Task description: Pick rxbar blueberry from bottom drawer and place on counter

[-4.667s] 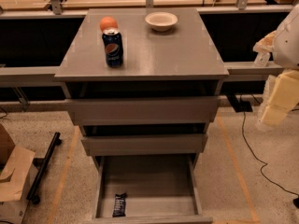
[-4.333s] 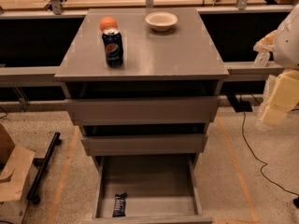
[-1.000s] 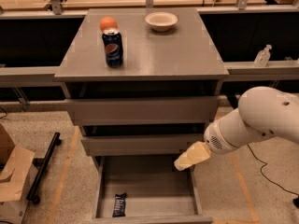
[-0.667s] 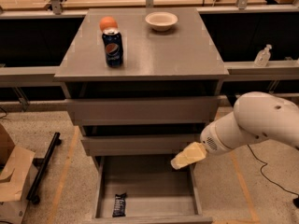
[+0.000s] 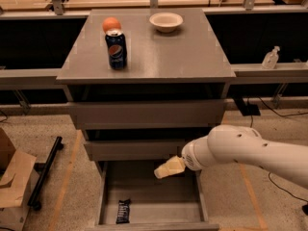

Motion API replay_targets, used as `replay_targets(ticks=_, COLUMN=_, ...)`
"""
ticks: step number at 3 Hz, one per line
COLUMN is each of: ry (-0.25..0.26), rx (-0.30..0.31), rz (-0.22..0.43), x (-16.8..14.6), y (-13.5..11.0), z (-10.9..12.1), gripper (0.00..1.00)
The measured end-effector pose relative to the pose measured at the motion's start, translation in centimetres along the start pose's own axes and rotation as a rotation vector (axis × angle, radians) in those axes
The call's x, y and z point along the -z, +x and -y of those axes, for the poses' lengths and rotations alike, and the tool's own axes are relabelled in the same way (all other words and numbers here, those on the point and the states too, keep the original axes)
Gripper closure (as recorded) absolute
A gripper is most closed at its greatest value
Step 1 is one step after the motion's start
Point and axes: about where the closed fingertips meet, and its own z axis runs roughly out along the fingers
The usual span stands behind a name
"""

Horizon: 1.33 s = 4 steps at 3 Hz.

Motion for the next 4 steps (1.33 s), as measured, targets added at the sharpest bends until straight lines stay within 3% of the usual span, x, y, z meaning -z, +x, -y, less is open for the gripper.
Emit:
replay_targets(ticks=1, ry=0.001, rx=-0.032, rz=0.008, x=-5.6, y=0.4, z=-0.4, gripper=0.00)
replay_targets(ticks=2, ry=0.000, rx=-0.032, rz=0.027, x=-5.9, y=-0.6, z=-0.7, gripper=0.00)
replay_targets(ticks=3, ry=0.002, rx=-0.064, rz=-0.017, x=-7.0, y=0.8, z=-0.2, gripper=0.00)
replay_targets(ticks=4, ry=-0.046, rx=-0.106, rz=-0.030, x=-10.3, y=1.8, z=-1.0, gripper=0.00)
